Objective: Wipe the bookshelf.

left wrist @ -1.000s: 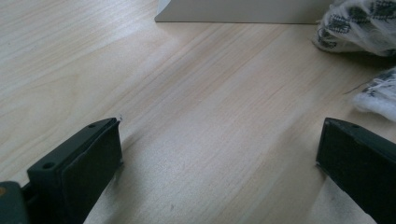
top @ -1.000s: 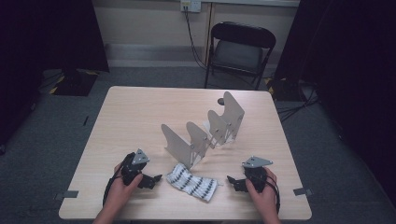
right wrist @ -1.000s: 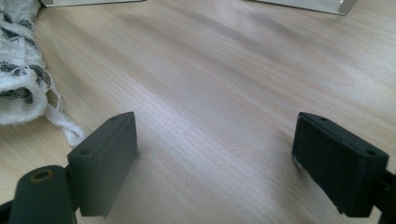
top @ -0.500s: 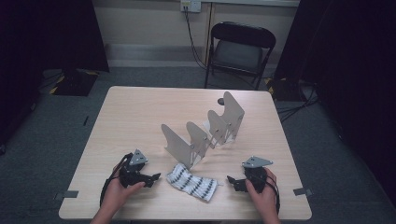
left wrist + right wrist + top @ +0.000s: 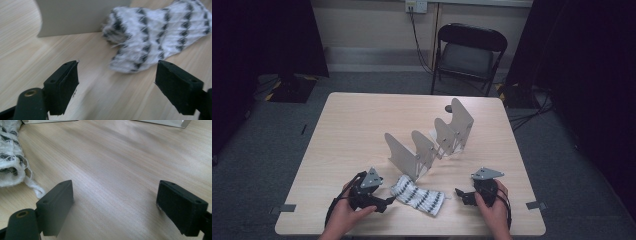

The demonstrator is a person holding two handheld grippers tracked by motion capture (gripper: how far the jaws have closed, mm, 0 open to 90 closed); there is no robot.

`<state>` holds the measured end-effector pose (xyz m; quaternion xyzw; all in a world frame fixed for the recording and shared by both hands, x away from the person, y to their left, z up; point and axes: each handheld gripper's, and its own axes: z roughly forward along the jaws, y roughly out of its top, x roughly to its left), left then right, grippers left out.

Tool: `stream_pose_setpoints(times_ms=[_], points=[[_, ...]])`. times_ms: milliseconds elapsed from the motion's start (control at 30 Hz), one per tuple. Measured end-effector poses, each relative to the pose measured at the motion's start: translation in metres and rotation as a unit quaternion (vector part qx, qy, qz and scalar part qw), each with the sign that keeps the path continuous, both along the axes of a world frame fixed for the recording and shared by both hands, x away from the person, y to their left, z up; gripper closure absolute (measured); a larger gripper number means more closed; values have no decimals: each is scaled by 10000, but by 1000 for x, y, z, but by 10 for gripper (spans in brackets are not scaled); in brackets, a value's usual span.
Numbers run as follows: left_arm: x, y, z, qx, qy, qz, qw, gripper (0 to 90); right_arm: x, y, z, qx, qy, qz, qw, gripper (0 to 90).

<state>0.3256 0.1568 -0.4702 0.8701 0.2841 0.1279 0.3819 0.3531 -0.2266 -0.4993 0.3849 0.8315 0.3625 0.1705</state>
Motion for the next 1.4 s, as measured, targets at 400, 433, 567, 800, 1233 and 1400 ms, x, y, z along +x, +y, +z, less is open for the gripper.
stream_pose_setpoints(times_ms=[400,433,567,800,1233,1400], points=[[9,-22,0,-14,14,-210,9998,576,0,0,0,2,0,1,10000,134],[9,-23,1,16,41,-213,9998,605,0,0,0,1,0,1,10000,134],[12,-26,1,97,80,-244,9996,749,0,0,0,1,0,2,10000,134],[15,-19,-2,102,292,-135,9994,847,0,0,0,-1,2,2,10000,134],[35,27,6,242,351,357,9985,821,0,0,0,0,3,1,10000,134],[44,45,8,363,384,576,9969,817,0,0,0,1,-3,9,10000,134]])
